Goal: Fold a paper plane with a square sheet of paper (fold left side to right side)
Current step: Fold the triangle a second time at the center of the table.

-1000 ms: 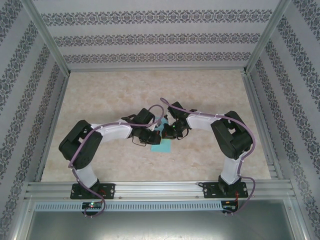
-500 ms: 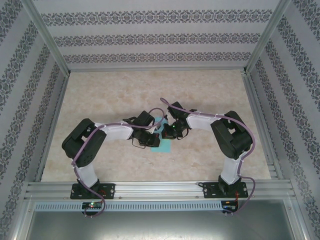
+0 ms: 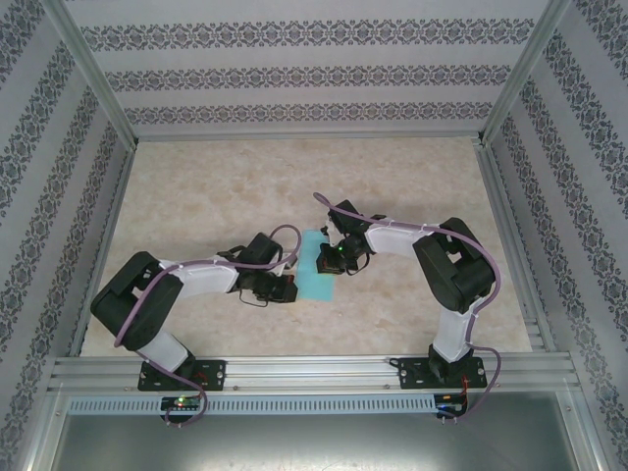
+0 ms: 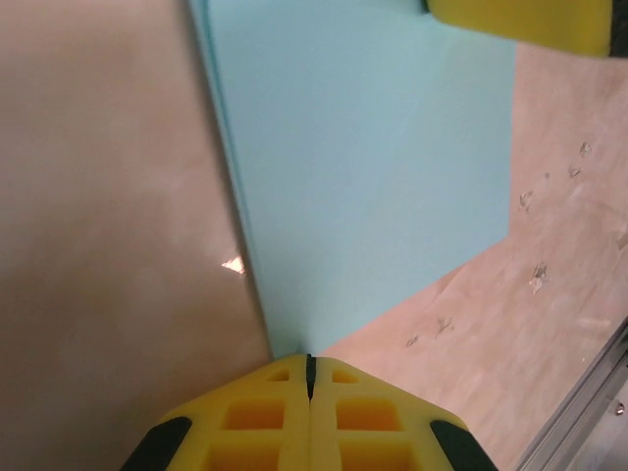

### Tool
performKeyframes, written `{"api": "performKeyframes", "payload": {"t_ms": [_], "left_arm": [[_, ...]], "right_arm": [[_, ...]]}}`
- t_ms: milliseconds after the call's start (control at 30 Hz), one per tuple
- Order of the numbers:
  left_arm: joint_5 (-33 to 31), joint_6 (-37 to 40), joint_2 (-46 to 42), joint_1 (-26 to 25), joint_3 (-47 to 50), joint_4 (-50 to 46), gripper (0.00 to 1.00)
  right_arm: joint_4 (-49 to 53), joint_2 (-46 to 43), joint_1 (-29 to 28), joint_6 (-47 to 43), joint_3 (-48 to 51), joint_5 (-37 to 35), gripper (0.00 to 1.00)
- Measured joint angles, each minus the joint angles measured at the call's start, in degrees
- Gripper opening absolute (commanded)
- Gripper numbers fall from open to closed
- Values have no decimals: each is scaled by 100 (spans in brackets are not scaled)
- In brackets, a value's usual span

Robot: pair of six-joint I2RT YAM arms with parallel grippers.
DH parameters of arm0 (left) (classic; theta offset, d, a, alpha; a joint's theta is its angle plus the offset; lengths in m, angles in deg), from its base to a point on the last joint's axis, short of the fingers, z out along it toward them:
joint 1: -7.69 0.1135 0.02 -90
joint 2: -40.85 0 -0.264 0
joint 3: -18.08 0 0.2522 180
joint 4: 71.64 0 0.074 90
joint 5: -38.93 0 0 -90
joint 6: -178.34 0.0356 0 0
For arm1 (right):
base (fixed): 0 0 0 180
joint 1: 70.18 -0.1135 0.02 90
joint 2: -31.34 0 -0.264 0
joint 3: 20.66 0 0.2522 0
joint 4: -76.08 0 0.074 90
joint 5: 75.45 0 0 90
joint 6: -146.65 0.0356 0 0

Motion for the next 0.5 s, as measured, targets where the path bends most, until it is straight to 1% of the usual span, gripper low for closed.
{"api": "performKeyframes", "payload": {"t_ms": [167,200,233,300,367,433,500], "left_arm": [[144,-35,-168,201,212,37,5],[153,-33,-203,251,232,4,7],[149,-33,-229,284,236,-44,8],[127,-26,-291,367,234,-186,15],[118,-13,-358,452,208,-315,19],[101,7,-420,529,125,-378,26],[105,9,-446,612,-55,-389,31]], "right_arm": [[-9,0,0,2,0,2,0],[-11,-2,0,2,0,7,0],[-20,-2,0,4,2,20,3],[-107,-26,4,37,26,24,13],[-232,-125,11,98,90,20,24],[-332,-358,48,151,166,15,32],[-398,-758,127,179,245,-44,44]]}}
